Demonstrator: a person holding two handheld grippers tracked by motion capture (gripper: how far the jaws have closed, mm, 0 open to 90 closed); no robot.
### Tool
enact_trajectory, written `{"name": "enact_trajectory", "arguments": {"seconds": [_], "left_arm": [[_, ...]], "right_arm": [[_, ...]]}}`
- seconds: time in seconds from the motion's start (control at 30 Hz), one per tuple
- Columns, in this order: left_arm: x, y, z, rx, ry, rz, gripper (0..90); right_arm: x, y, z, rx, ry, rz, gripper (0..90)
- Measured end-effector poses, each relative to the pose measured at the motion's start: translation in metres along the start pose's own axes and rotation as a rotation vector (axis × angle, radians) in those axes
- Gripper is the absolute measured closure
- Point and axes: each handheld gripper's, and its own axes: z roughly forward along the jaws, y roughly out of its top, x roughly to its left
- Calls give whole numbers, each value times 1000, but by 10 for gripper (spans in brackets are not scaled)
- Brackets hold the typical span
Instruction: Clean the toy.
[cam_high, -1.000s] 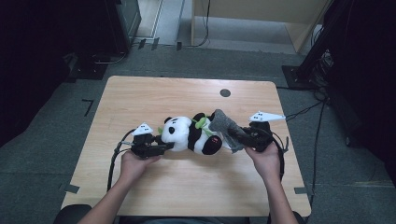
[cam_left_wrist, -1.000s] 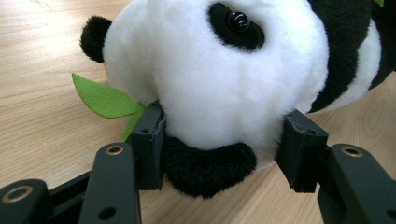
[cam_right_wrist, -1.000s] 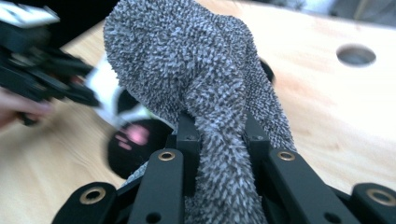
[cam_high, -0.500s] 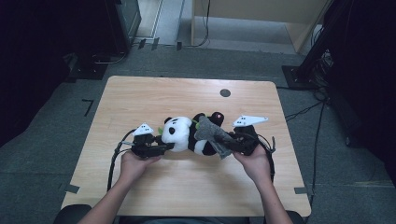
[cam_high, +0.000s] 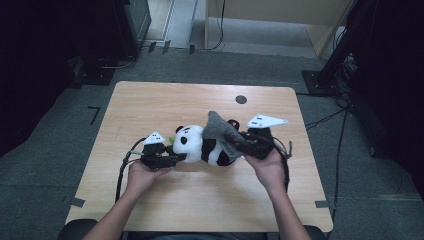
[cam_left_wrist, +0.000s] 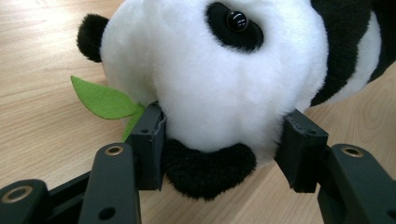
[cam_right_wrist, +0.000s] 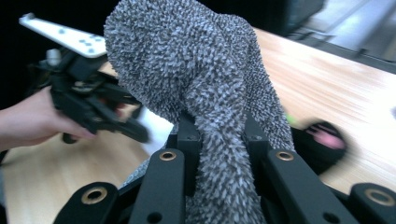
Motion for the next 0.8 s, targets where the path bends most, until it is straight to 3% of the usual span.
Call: {"name": "enact_trajectory", "arguments": {"seconds": [0.13,0.3,0.4,0.53,0.8], "left_arm": [[0,-1,0,3,0,8,432],[-1,0,0,-2,9,-11,442],[0,-1,1,-2,13,-20,461],[1,-1,1,2,14,-25,473],[0,-1,2,8,20,-20,477]], "right_arm": [[26,-1,39,71,17,-72,756],[42,-18,69,174,-77,-141,768],[46,-31,72,177,-75,-153,772],[55,-48,76,212,-100,-230,778],[55,-73,84,232,-70,-243,784]]}}
